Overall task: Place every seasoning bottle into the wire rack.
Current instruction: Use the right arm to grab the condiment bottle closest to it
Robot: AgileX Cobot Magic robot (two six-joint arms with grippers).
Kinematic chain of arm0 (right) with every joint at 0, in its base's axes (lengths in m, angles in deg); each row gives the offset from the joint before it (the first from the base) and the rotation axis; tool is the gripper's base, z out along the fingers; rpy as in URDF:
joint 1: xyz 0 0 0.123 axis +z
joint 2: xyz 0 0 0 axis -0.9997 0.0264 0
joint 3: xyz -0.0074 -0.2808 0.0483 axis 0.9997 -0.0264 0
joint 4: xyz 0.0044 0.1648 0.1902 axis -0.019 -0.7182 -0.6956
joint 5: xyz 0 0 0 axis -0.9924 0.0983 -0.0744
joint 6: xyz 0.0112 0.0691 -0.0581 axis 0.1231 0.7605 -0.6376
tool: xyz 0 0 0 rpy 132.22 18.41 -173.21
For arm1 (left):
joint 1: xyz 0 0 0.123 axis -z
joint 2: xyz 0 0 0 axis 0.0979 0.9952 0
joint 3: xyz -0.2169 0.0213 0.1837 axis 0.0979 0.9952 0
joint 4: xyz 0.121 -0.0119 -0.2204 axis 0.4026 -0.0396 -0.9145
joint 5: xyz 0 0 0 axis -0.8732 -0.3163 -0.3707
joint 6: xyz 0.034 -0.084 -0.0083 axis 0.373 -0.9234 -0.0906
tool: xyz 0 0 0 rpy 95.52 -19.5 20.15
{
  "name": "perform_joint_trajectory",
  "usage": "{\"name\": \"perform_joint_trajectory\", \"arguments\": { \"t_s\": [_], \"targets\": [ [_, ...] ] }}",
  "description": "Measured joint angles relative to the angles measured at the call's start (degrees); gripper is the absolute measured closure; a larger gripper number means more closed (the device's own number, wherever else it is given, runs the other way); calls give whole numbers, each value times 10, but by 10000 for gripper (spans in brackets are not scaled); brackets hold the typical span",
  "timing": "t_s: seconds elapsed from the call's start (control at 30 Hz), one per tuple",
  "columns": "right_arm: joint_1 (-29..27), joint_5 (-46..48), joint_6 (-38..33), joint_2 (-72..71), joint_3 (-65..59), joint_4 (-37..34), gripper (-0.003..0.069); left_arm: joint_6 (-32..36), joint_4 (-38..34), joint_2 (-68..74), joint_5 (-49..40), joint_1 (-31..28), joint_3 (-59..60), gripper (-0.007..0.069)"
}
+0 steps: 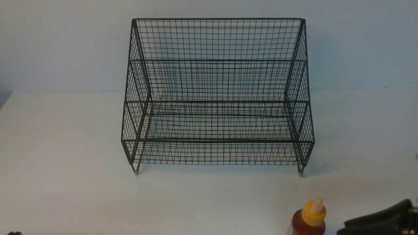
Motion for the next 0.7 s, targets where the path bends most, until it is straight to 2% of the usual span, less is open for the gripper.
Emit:
{"name": "perform_joint_trajectory", "arguments": {
  "t_s": [0.03,0.13,0.17,0.23,0.33,0.47,0.7],
  "targets": [
    [15,-6,0,5,0,6,428,0,0,0,0,0,0,629],
    [76,-50,30,41,8,93,265,1,0,0,0,0,0,629],
    [76,-52,33,41,9,97,258,1,0,0,0,0,0,629],
    [102,-75,83,63,26,151,172,1,0,0,0,0,0,629],
    [121,-99,136,94,49,189,98,1,0,0,0,0,0,629],
    [133,-122,163,138,63,202,60,1,0,0,0,0,0,629],
    [139,-168,169,219,63,201,56,1,0,0,0,0,0,629]
  ]
}}
